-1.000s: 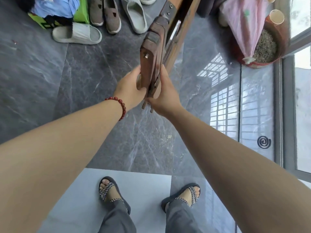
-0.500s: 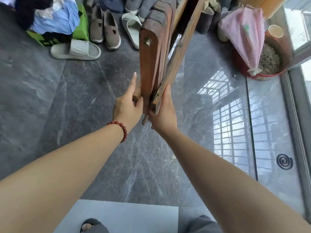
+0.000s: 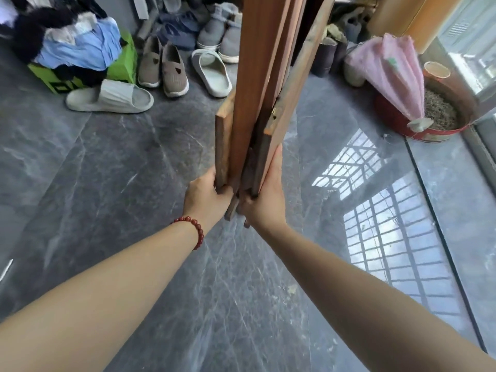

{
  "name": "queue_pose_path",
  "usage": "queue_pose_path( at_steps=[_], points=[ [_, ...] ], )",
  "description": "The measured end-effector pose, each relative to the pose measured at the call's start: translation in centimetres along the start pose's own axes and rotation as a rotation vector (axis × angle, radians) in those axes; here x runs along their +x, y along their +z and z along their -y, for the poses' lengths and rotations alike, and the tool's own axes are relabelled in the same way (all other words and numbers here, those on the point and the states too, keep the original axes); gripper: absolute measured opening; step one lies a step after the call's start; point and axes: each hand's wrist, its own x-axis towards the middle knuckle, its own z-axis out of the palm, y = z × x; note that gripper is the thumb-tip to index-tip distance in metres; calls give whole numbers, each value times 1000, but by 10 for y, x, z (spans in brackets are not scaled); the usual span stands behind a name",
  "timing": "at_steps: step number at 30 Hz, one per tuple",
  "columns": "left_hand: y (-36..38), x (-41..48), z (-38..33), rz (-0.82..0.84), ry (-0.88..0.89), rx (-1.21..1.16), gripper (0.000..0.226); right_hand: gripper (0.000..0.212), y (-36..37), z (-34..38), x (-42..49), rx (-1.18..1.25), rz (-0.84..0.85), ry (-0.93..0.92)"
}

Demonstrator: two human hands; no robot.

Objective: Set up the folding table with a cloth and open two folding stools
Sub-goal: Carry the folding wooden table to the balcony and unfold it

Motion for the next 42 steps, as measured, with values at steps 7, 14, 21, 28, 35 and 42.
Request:
queue_pose_path(
  at_steps=[7,14,21,28,35,42],
  points=[
    [12,-2,11,-69,89,142,9,112,6,-7,-2,3,-46,-108],
    [15,-19,1,-48,163,221,14,109,-9,-13,-14,153,-35,-99],
    [21,-56,-9,-48,129,243,19,101,-33,-17,-45,147,11,-76],
    [29,-93,-6,-46,10,266,19,101,-43,-21,-71,86,71,-84],
    [33,-100,-5,-25,59,294,25,100,-58,-24,-73,-3,157,-96],
    [42,-93,-3,48,2,290,41,83,-63,-36,-70,-81,151,-101]
  ],
)
